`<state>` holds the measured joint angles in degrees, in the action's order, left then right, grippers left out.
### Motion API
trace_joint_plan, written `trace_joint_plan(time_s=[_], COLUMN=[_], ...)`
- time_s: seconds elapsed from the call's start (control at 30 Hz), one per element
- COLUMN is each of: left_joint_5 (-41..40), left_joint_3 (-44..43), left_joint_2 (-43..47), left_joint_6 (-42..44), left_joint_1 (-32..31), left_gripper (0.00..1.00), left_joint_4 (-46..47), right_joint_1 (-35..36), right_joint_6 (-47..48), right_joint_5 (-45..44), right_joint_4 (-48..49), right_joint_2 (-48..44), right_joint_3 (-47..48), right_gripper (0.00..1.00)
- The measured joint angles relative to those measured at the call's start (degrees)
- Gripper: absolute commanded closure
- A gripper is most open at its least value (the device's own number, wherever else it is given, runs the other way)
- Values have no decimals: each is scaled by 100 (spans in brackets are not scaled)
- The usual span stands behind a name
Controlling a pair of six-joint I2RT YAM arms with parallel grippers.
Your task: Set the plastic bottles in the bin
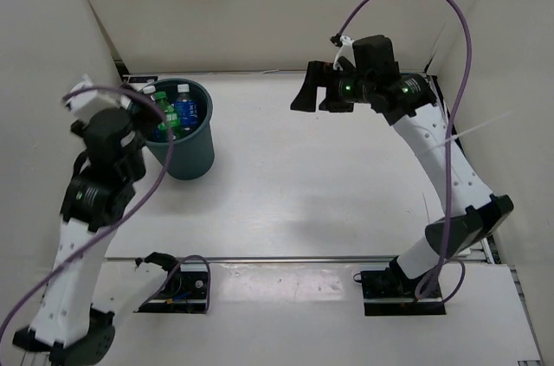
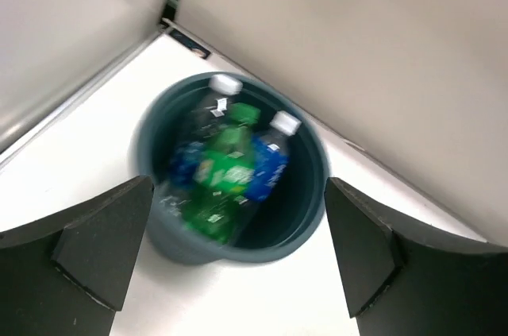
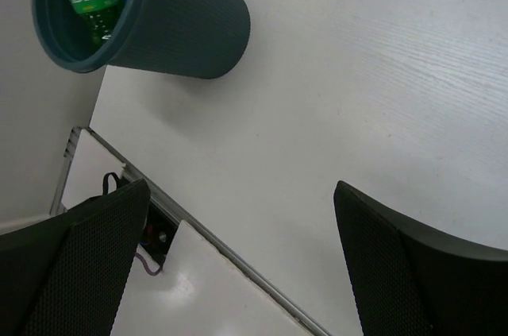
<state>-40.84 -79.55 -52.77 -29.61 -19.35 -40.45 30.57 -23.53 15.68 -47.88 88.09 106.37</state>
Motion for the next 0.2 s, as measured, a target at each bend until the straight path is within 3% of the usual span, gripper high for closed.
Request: trace_joint_plan(time_s=[0.1,0.2], left_joint_5=[-256,-820], left_joint_3=[326,553], left_joint_2=[824,1099], left_joint_6=[-74,-76], left_joint_1=[2,2], left_gripper=[0,0], left_joint_4=[-378,-717], right_joint_1=[-332,-450], right_joint_6=[-13,-44], right_joint_5=[407,566], right_joint_4=[-15,-9], right_joint_2=[315,345], right_joint_3=[-59,-354], right_gripper=[0,0])
